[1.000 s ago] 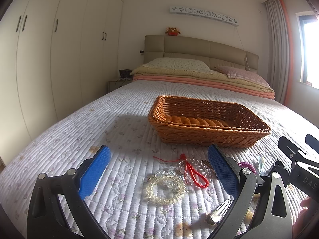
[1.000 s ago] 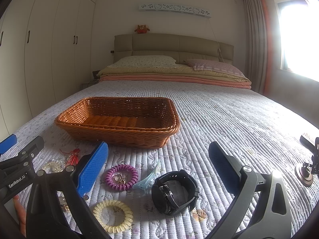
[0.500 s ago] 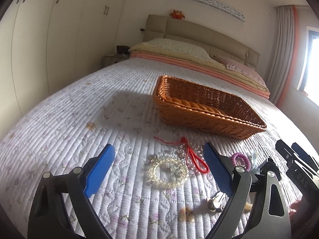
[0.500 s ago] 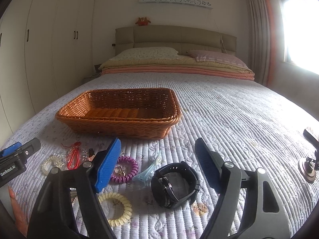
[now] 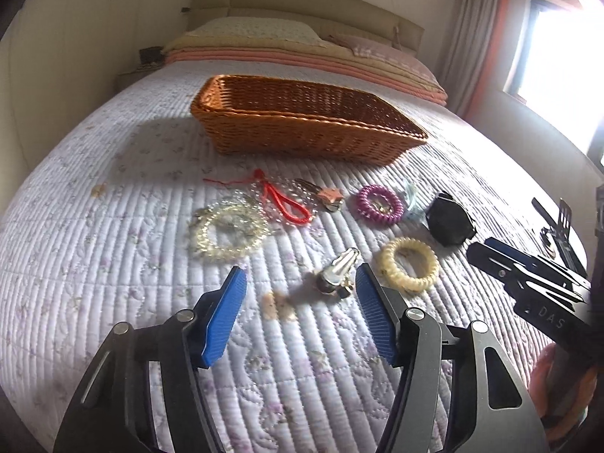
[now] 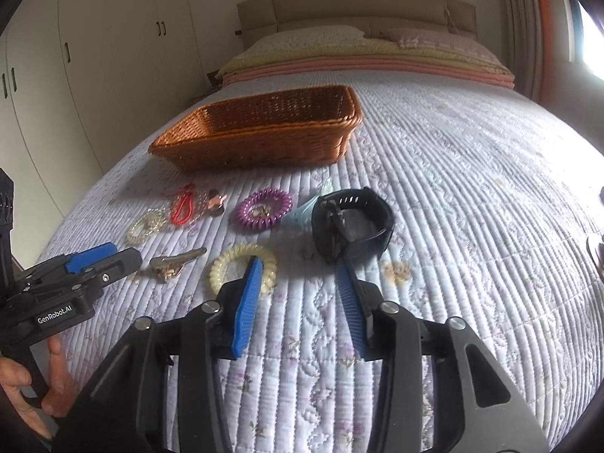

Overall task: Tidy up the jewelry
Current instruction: 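Grasp the silver key with the left gripper while the right gripper grasps the yellow coil bracelet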

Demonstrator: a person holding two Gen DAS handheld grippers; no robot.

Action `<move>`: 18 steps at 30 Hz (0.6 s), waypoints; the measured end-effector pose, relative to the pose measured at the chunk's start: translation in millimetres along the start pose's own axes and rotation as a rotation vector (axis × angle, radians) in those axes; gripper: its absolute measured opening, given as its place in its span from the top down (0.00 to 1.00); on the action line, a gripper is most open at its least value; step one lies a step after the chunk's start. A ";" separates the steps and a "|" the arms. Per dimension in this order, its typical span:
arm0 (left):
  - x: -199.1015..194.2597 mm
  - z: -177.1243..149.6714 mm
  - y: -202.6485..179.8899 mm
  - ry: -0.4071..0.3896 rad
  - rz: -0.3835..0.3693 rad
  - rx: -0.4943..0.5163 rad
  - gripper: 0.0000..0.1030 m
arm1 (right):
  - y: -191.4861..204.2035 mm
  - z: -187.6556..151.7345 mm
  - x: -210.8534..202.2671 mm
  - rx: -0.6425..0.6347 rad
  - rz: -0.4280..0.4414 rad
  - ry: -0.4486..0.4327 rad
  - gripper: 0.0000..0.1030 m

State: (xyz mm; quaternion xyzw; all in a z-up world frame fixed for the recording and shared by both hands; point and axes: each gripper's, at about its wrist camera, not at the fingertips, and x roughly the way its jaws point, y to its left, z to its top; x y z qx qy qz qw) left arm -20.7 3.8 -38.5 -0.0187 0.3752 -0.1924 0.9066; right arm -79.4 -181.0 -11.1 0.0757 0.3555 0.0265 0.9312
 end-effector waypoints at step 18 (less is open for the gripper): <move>40.9 18.1 1.3 0.163 -0.187 0.112 0.61 | 23.5 13.8 48.8 -0.057 -0.036 0.162 0.78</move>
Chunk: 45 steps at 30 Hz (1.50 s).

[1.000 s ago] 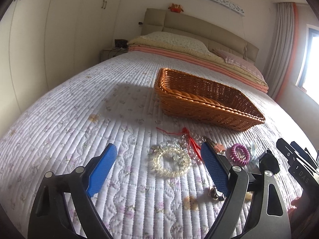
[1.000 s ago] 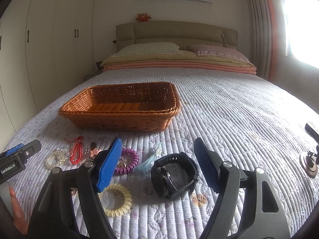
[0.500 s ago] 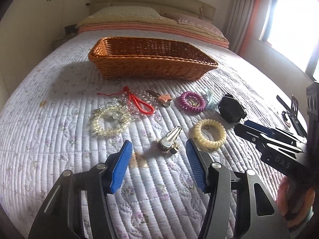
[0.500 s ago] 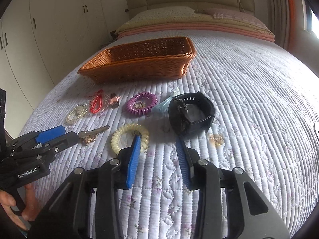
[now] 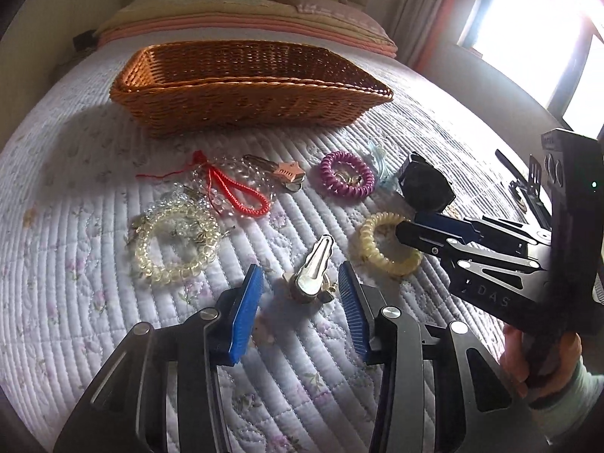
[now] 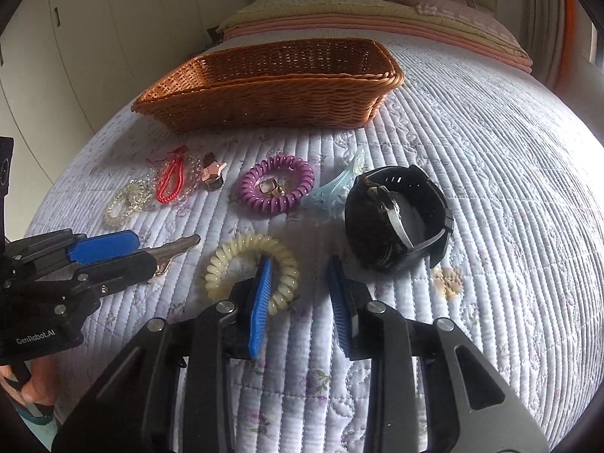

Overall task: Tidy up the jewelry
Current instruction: 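Grasp the silver key with the left gripper while the right gripper grasps the yellow coil bracelet, then carry both items over the wicker basket and open both grippers to drop them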

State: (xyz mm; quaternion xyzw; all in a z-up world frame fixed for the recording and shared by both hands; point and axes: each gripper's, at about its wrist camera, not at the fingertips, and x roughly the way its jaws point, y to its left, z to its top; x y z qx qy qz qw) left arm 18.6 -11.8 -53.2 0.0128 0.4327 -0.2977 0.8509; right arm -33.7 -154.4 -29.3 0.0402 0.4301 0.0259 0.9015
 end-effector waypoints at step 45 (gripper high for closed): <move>-68.2 13.4 -27.1 -0.226 0.150 0.004 0.80 | 13.3 21.8 -51.1 -0.080 0.021 -0.173 0.91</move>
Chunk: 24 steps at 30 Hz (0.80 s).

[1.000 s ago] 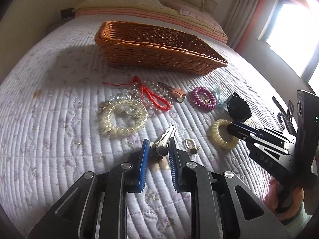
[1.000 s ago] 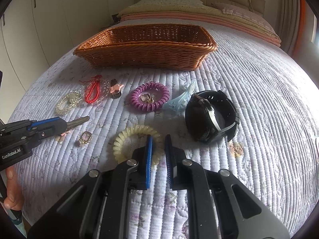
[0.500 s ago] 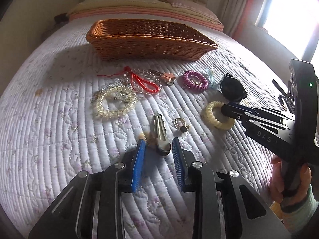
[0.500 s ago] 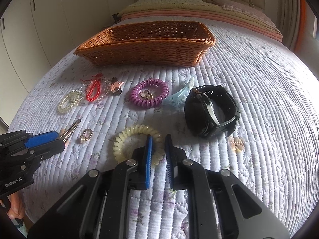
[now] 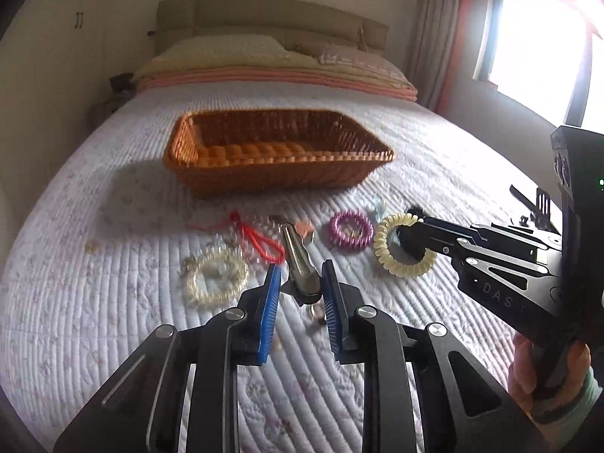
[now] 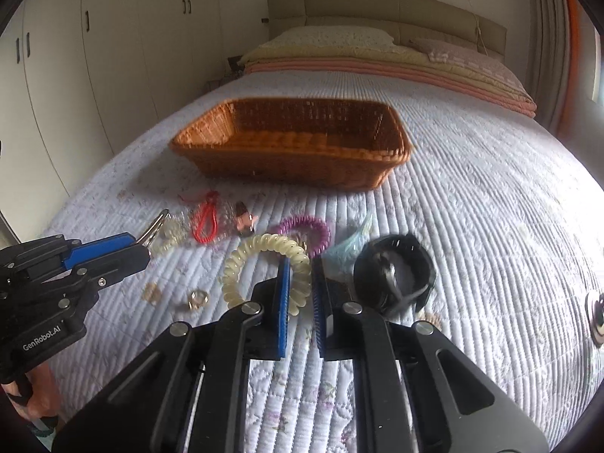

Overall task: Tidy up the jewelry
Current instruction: 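Carry both items over the wicker basket and open both grippers to drop them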

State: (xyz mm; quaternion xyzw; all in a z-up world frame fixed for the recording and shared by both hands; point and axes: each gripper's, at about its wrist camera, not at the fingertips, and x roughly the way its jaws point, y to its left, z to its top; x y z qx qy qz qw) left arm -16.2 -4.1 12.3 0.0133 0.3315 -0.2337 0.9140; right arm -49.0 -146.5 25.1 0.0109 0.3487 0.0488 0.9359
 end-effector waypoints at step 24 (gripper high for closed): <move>160.3 121.3 59.2 0.084 0.114 -0.092 0.79 | -49.9 142.2 159.3 0.128 -0.008 0.189 0.91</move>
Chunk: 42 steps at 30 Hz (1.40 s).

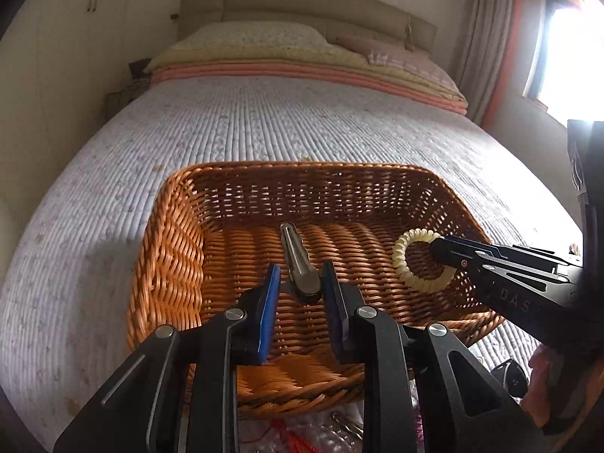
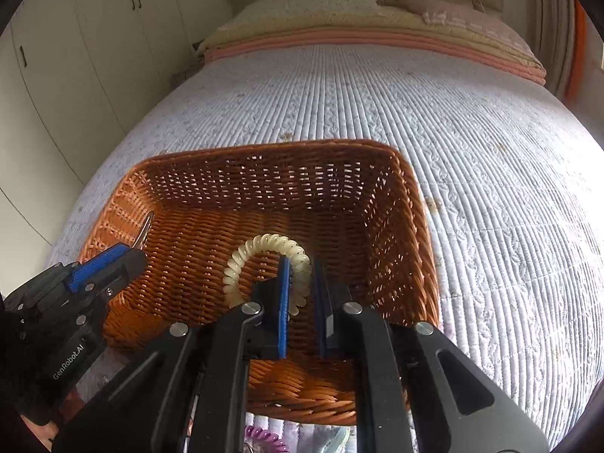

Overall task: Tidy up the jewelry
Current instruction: 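Carry both items over the wicker basket and open both grippers to drop them, then grasp the small ring with the left gripper while the right gripper grasps the black watch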

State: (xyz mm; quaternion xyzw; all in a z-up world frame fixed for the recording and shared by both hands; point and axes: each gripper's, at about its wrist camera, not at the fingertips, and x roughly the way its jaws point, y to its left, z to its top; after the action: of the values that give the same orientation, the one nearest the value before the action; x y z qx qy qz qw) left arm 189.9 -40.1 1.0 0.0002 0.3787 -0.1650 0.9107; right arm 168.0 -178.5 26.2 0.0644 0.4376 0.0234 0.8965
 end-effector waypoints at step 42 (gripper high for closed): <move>-146.6 -135.4 -31.9 -0.060 -0.131 0.006 0.57 | -39.9 -161.8 -123.3 -0.009 0.080 -0.167 0.53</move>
State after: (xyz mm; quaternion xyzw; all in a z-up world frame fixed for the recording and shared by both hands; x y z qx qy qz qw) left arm -9.6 -9.3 9.6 -0.0270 0.3499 -0.2255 0.9088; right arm -36.0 -214.8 18.7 0.0798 0.3583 0.0558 0.9285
